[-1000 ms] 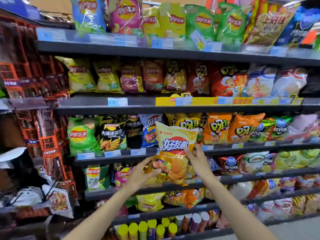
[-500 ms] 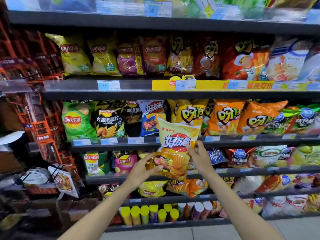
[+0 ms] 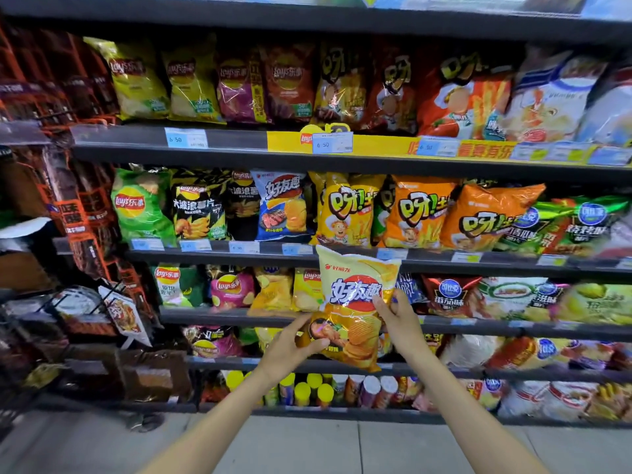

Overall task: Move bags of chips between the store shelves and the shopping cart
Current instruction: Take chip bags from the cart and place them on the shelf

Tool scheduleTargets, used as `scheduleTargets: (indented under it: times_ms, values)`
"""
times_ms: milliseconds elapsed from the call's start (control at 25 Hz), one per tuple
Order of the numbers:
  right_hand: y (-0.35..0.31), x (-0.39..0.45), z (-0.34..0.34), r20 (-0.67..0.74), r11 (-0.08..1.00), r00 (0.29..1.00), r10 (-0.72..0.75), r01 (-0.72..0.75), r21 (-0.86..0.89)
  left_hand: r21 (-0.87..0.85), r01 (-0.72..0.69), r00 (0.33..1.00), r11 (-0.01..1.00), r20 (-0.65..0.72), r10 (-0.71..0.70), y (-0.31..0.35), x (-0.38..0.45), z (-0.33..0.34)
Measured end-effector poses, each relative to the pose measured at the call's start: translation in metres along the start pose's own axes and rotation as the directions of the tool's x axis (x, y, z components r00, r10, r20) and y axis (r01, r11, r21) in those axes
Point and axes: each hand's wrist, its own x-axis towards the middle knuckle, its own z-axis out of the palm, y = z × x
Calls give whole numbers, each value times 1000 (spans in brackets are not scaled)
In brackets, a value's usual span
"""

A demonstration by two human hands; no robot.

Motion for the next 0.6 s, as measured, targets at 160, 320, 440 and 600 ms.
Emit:
scheduleTargets:
  times_ms: [160, 320, 440, 600]
  values:
    - [3, -11, -18, 14, 996, 997, -75, 76, -45, -6, 7, 998, 1000, -57, -8, 7, -15, 21]
    - [-24, -13, -11, 63, 972, 973, -221, 225, -70, 16, -17, 989, 1000, -149, 20, 21, -32, 5]
    - [-58, -8, 4, 83, 963, 962, -259, 264, -48, 77, -63, 972, 995, -221, 79, 28, -38, -26]
    - [-108, -1, 34, 122, 934, 928, -353, 357, -14, 68, -78, 941, 995, -325, 96, 39, -45, -74]
